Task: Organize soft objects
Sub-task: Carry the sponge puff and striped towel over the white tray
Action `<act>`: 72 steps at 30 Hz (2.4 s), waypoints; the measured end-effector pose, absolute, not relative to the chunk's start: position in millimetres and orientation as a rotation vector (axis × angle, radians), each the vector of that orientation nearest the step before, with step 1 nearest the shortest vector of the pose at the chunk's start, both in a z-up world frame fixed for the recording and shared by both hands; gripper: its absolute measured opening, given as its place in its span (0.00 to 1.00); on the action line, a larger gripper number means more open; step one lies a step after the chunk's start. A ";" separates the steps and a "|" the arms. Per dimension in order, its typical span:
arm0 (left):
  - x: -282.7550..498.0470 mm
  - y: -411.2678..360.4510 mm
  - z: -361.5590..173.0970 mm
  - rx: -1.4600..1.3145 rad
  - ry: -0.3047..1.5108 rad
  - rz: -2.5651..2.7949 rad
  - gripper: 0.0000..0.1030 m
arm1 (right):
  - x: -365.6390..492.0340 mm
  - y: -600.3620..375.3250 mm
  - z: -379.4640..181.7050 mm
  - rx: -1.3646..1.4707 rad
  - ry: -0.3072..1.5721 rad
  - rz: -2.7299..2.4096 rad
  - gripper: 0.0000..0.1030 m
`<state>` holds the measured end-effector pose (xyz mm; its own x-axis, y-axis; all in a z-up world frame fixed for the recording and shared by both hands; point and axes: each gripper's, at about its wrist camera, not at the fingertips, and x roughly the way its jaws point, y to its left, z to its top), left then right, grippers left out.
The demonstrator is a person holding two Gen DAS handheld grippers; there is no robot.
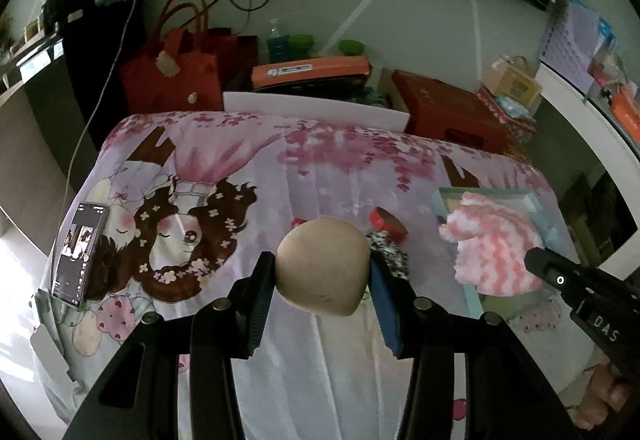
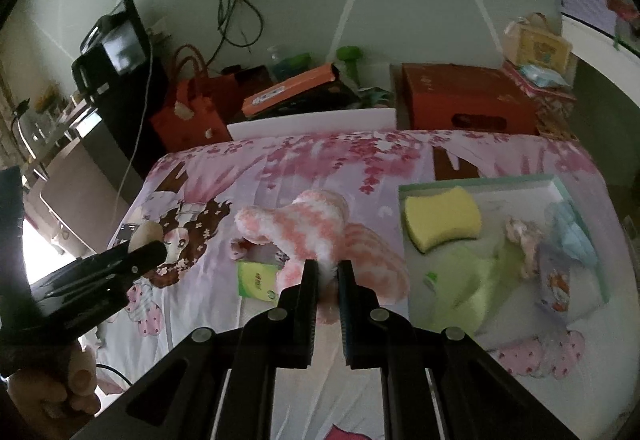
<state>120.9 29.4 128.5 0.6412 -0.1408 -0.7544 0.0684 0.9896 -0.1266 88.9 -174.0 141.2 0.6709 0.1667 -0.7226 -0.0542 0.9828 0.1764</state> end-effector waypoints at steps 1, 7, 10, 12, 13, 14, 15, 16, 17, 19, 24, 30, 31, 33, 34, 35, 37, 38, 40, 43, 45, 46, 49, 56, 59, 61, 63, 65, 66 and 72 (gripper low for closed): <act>119.8 25.1 130.3 -0.083 0.867 -0.123 0.47 | 86.5 -178.8 141.6 0.152 0.827 0.120 0.10; 111.7 -3.7 137.4 -0.039 0.867 -0.149 0.47 | 74.7 -207.3 141.5 0.194 0.823 0.092 0.10; 109.7 -19.9 139.1 -0.015 0.869 -0.162 0.47 | 70.7 -223.4 138.8 0.216 0.830 0.076 0.10; 109.1 -31.5 139.6 -0.001 0.870 -0.172 0.47 | 68.9 -231.8 137.2 0.226 0.832 0.069 0.10; 109.2 -35.4 139.6 0.003 0.871 -0.174 0.47 | 67.9 -236.7 136.2 0.231 0.832 0.064 0.10; 109.5 -41.8 139.1 0.012 0.874 -0.179 0.47 | 66.9 -241.4 135.5 0.238 0.831 0.059 0.10; 109.6 -46.5 138.7 0.019 0.876 -0.183 0.47 | 66.5 -245.7 134.9 0.244 0.830 0.057 0.10; 109.8 -50.1 138.3 0.024 0.878 -0.185 0.47 | 65.9 -251.6 134.2 0.253 0.829 0.054 0.10; 110.7 -56.3 137.6 0.031 0.881 -0.192 0.47 | 65.5 -255.5 133.8 0.258 0.827 0.051 0.10; 112.1 -65.3 136.6 0.040 0.883 -0.199 0.47 | 65.9 -264.1 133.4 0.268 0.823 0.044 0.10; 117.4 -92.2 133.5 0.075 0.887 -0.229 0.47 | 69.0 -287.1 130.4 0.299 0.818 0.023 0.10; 129.2 -125.4 131.0 0.119 0.887 -0.273 0.47 | 80.3 -320.2 135.2 0.309 0.802 -0.022 0.10; 130.4 -129.5 131.0 0.125 0.884 -0.277 0.47 | 82.0 -324.6 136.2 0.311 0.798 -0.027 0.10; 135.3 -140.2 130.5 0.140 0.880 -0.292 0.47 | 86.1 -334.2 136.8 0.312 0.794 -0.042 0.10; 138.0 -145.6 129.9 0.145 0.877 -0.301 0.47 | 88.4 -339.6 136.3 0.311 0.793 -0.052 0.10; 140.7 -150.3 129.0 0.148 0.876 -0.309 0.47 | 90.4 -343.6 135.4 0.311 0.792 -0.057 0.10; 145.8 -159.6 126.3 0.158 0.875 -0.326 0.47 | 94.7 -351.3 132.6 0.315 0.795 -0.064 0.10; 147.9 -164.1 124.8 0.163 0.874 -0.333 0.47 | 97.4 -355.5 130.7 0.316 0.797 -0.069 0.10; 152.8 -175.7 120.0 0.182 0.875 -0.351 0.47 | 102.7 -362.3 126.8 0.316 0.803 -0.077 0.10; 160.0 -190.0 113.9 0.198 0.876 -0.375 0.47 | 111.0 -371.1 120.4 0.313 0.812 -0.087 0.10; 164.8 -197.2 109.1 0.207 0.879 -0.387 0.47 | 116.4 -375.3 116.3 0.311 0.815 -0.093 0.10; 167.0 -200.3 106.9 0.211 0.880 -0.392 0.47 | 120.2 -378.0 113.7 0.310 0.818 -0.098 0.10; 175.1 -209.9 98.2 0.222 0.890 -0.406 0.47 | 128.7 -385.3 106.4 0.309 0.825 -0.108 0.10; 193.8 -231.4 73.9 0.232 0.914 -0.443 0.47 | 147.4 -401.4 87.0 0.314 0.846 -0.126 0.10; 199.6 -238.9 65.8 0.240 0.918 -0.456 0.47 | 155.6 -406.8 79.8 0.309 0.856 -0.135 0.10; 203.8 -244.0 60.1 0.242 0.924 -0.463 0.47 | 160.2 -410.3 74.6 0.307 0.863 -0.142 0.10; 208.3 -249.2 53.2 0.242 0.935 -0.470 0.47 | 163.9 -413.4 68.7 0.307 0.872 -0.148 0.10; 211.2 -253.2 47.3 0.244 0.943 -0.477 0.47 | 166.1 -415.9 62.9 0.309 0.881 -0.151 0.10; 212.2 -255.1 44.4 0.246 0.947 -0.480 0.47 | 167.0 -416.5 59.9 0.310 0.886 -0.153 0.10; 220.6 -260.1 28.8 0.246 0.974 -0.481 0.47 | 170.2 -417.8 42.0 0.318 0.915 -0.159 0.11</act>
